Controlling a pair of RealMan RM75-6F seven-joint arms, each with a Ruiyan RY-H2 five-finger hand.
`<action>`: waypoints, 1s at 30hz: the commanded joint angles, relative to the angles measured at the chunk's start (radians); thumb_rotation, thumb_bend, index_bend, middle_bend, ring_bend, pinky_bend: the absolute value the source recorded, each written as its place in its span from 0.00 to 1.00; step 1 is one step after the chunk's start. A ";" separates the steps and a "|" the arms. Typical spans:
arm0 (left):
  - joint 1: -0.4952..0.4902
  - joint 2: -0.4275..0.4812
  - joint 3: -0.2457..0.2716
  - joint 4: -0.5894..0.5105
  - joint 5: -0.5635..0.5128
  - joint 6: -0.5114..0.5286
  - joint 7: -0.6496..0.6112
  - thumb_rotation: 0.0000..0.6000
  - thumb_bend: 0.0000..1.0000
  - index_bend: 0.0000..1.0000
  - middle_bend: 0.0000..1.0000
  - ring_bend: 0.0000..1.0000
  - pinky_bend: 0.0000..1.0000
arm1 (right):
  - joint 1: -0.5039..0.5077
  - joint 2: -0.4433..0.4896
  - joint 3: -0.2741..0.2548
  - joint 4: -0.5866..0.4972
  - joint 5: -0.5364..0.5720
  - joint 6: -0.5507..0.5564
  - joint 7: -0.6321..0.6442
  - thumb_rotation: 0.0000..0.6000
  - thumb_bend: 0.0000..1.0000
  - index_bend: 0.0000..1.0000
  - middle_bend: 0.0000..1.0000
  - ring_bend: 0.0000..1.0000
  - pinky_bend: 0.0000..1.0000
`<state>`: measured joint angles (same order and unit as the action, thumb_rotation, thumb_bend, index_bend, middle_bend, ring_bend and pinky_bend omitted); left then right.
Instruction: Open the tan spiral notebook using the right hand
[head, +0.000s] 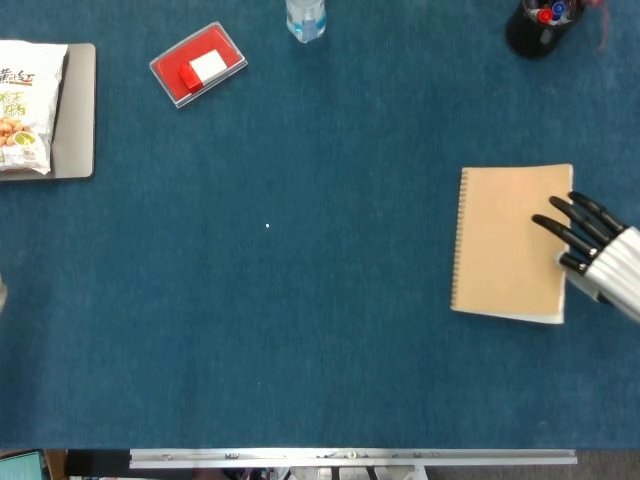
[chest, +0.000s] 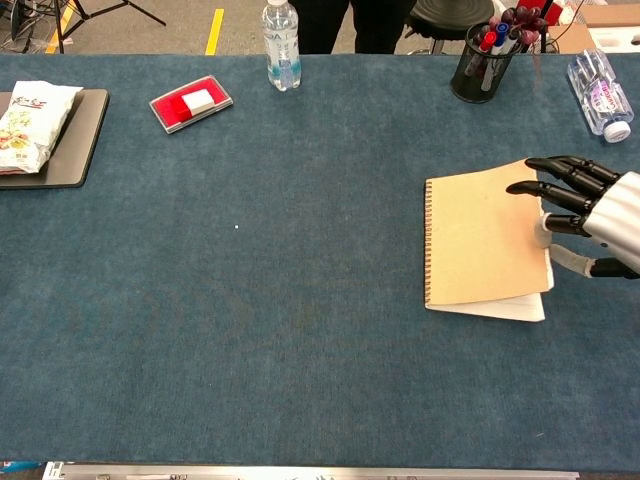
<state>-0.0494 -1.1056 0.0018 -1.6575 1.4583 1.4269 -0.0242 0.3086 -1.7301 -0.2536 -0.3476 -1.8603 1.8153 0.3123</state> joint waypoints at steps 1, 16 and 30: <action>-0.001 -0.002 0.001 0.000 0.001 -0.001 0.004 1.00 0.30 0.66 0.61 0.57 0.72 | -0.009 0.078 -0.016 -0.097 -0.026 0.044 -0.064 1.00 0.40 0.65 0.21 0.05 0.14; 0.000 -0.006 0.004 -0.002 0.004 -0.001 0.008 1.00 0.30 0.66 0.61 0.57 0.72 | 0.064 0.280 -0.012 -0.544 -0.118 -0.020 -0.302 1.00 0.40 0.66 0.21 0.05 0.14; 0.002 0.000 0.002 -0.005 0.001 0.002 -0.004 1.00 0.30 0.66 0.61 0.57 0.72 | 0.107 0.135 0.054 -0.446 -0.118 -0.076 -0.211 1.00 0.40 0.65 0.21 0.05 0.14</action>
<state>-0.0471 -1.1051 0.0036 -1.6621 1.4591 1.4285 -0.0281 0.4097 -1.5842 -0.2055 -0.8045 -1.9773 1.7452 0.0924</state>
